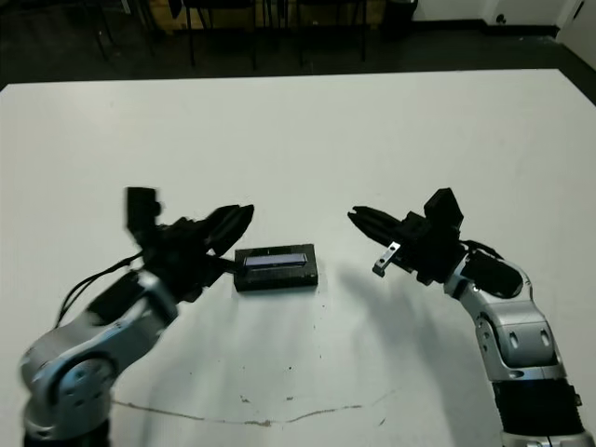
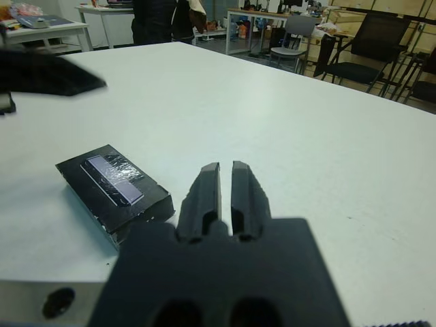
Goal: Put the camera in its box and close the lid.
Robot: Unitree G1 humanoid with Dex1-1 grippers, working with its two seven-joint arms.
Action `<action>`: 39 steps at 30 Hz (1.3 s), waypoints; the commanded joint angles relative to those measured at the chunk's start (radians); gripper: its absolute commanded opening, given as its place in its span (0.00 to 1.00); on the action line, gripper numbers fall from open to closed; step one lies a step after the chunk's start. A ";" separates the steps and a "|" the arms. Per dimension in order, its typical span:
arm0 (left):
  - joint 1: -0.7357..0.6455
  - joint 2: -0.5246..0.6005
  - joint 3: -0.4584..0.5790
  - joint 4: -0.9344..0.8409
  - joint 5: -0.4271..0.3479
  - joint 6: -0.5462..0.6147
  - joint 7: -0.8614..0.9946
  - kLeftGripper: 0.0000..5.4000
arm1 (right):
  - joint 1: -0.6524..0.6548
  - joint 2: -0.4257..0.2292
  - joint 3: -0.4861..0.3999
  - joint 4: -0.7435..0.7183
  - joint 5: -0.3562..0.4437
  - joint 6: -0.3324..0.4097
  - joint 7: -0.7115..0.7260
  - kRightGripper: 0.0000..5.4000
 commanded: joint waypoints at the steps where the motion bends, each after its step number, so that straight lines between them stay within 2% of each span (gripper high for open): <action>1: 0.014 0.000 -0.055 0.061 0.037 0.019 -0.002 0.00 | 0.020 -0.004 -0.005 0.006 -0.005 -0.004 -0.003 0.00; 9: 0.077 0.031 -0.156 0.172 0.126 -0.058 -0.058 0.00 | 0.029 -0.007 0.001 -0.030 -0.001 0.042 -0.022 0.00; 14: 0.124 0.038 -0.166 0.215 0.130 -0.075 -0.110 0.00 | 0.021 0.001 0.000 -0.012 0.015 0.038 -0.001 0.00; 21: 0.153 0.077 -0.194 0.225 0.181 -0.109 -0.147 0.00 | 0.017 -0.007 0.011 -0.025 0.013 0.050 -0.005 0.00; 25: 0.185 0.169 -0.254 0.215 0.309 -0.335 -0.190 0.00 | 0.033 -0.006 0.016 -0.047 0.003 0.043 -0.016 0.00; 28: 0.234 0.190 -0.237 0.171 0.356 -0.472 -0.202 0.00 | 0.057 0.007 0.017 -0.081 -0.001 0.045 -0.043 0.00; 33: 0.295 0.205 -0.143 0.091 0.393 -0.670 -0.212 0.00 | 0.090 0.046 0.017 -0.120 -0.002 0.027 -0.097 0.00; 36: 0.307 0.224 -0.053 0.066 0.390 -0.762 -0.231 0.00 | 0.107 0.070 0.014 -0.159 -0.013 0.021 -0.144 0.00; 39: 0.314 0.243 0.038 0.063 0.378 -0.816 -0.245 0.00 | 0.124 0.092 0.004 -0.209 0.005 0.078 -0.209 0.00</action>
